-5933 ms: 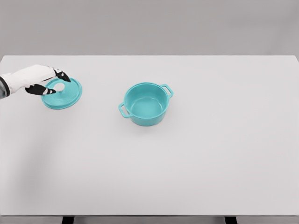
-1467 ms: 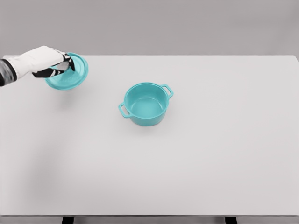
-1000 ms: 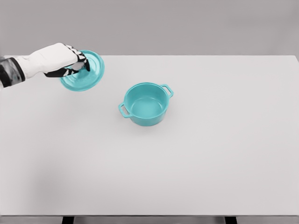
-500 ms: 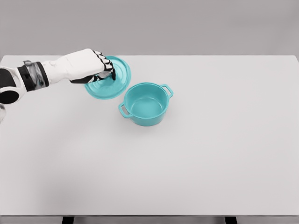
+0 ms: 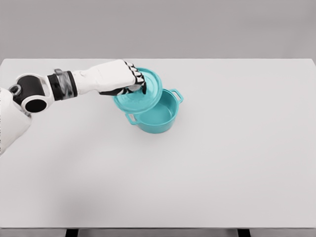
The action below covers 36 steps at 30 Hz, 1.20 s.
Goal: Cover the pot with left arm
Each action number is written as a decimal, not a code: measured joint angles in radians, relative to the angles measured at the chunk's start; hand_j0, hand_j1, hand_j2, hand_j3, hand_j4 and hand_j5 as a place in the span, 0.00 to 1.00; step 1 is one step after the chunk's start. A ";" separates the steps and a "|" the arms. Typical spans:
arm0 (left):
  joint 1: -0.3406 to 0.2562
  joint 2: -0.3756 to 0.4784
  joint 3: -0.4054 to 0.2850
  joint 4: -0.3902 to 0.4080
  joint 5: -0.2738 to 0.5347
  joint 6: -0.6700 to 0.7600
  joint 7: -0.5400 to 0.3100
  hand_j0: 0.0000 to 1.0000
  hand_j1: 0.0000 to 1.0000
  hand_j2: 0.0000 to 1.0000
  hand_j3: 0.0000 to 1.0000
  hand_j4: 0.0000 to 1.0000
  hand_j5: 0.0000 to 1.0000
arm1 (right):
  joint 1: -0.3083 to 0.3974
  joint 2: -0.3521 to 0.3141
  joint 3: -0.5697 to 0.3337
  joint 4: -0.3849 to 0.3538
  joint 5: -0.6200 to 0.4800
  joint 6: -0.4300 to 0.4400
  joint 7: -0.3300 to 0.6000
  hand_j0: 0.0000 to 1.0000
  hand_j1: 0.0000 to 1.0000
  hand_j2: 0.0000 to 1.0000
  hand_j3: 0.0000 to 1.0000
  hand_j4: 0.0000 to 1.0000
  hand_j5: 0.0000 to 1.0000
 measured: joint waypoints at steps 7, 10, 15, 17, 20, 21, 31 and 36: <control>-0.003 -0.038 -0.025 0.017 -0.004 0.000 0.000 0.52 0.52 0.52 0.52 0.52 0.52 | 0.000 0.000 0.000 0.000 0.000 0.000 0.000 1.00 1.00 1.00 1.00 1.00 1.00; -0.003 -0.054 -0.037 0.031 -0.004 0.000 0.000 0.52 0.52 0.52 0.52 0.52 0.52 | 0.000 0.000 0.000 0.000 0.000 0.000 0.000 1.00 1.00 1.00 1.00 1.00 1.00; -0.006 -0.082 -0.054 0.053 -0.013 0.000 -0.001 0.52 0.52 0.52 0.52 0.52 0.52 | 0.000 0.000 0.000 0.000 0.000 0.000 0.000 1.00 1.00 1.00 1.00 1.00 1.00; -0.008 -0.092 -0.056 0.064 -0.018 0.000 -0.001 0.52 0.52 0.52 0.52 0.52 0.52 | 0.000 0.000 0.000 0.000 0.000 0.000 0.000 1.00 1.00 1.00 1.00 1.00 1.00; -0.008 -0.100 -0.057 0.072 -0.023 0.000 -0.001 0.52 0.52 0.52 0.52 0.52 0.52 | 0.000 0.000 0.000 0.000 0.000 0.000 0.000 1.00 1.00 1.00 1.00 1.00 1.00; -0.008 -0.102 -0.058 0.075 -0.024 0.000 -0.001 0.53 0.53 0.53 0.53 0.53 0.53 | 0.000 0.000 0.000 0.000 0.000 0.000 0.000 1.00 1.00 1.00 1.00 1.00 1.00; -0.008 -0.118 -0.058 0.099 -0.035 0.000 -0.001 0.54 0.54 0.54 0.54 0.54 0.54 | 0.000 0.000 0.000 0.000 0.000 0.000 0.000 1.00 1.00 1.00 1.00 1.00 1.00; -0.008 -0.119 -0.058 0.108 -0.032 0.001 0.000 0.56 0.56 0.56 0.56 0.56 0.56 | 0.000 0.000 0.000 0.000 0.000 0.000 0.000 1.00 1.00 1.00 1.00 1.00 1.00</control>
